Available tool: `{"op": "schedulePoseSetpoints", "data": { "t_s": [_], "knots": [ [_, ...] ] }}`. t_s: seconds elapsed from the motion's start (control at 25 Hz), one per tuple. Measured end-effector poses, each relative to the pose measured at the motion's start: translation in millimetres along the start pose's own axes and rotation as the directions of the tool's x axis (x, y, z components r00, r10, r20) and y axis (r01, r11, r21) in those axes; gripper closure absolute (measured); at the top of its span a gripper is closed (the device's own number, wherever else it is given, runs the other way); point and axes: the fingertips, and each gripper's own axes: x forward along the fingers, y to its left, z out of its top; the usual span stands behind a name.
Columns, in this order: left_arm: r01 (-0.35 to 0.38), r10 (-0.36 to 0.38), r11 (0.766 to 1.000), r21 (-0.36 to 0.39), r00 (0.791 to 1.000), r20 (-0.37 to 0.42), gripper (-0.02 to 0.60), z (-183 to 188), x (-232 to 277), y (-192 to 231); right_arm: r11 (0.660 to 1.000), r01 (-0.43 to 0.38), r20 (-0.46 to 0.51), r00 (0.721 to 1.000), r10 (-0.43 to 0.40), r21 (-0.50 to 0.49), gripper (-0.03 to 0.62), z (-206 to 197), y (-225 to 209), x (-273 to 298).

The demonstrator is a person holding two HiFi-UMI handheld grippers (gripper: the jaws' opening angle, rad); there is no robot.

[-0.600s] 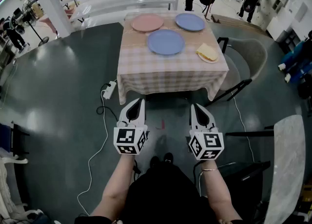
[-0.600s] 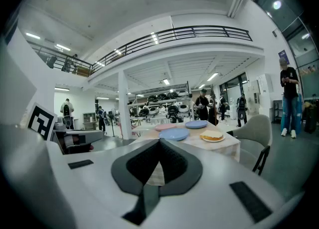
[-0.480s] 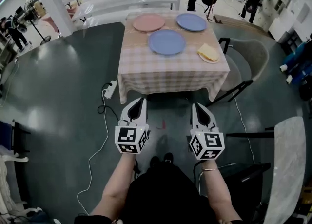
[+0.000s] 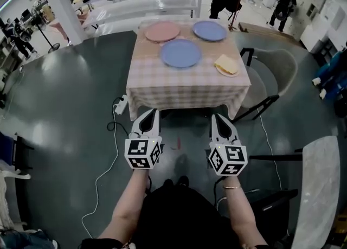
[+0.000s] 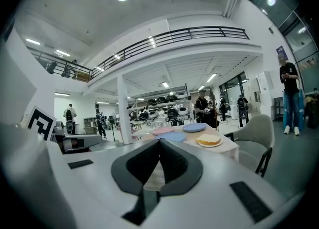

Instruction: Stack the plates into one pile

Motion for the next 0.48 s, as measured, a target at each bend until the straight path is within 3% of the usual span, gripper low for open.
{"op": "schedulePoseSetpoints", "data": {
  "t_s": [0.28, 0.36, 0.48],
  "knots": [
    [-0.02, 0.02, 1.0, -0.004, 1.0, 0.009, 0.568, 6, 10, -7, 0.999, -0.029, 0.009, 1.0, 0.028, 0.046, 0.584, 6, -19, 5],
    [-0.027, 0.027, 1.0, -0.009, 1.0, 0.005, 0.54, 6, 13, -5, 0.997, -0.041, 0.007, 0.999, 0.04, 0.063, 0.517, 7, -23, 9],
    [-0.034, 0.034, 0.999, -0.018, 0.999, 0.004, 0.493, 8, 20, -2, 0.995, -0.064, 0.003, 0.998, 0.064, 0.073, 0.494, 10, -27, 16]
  ]
}}
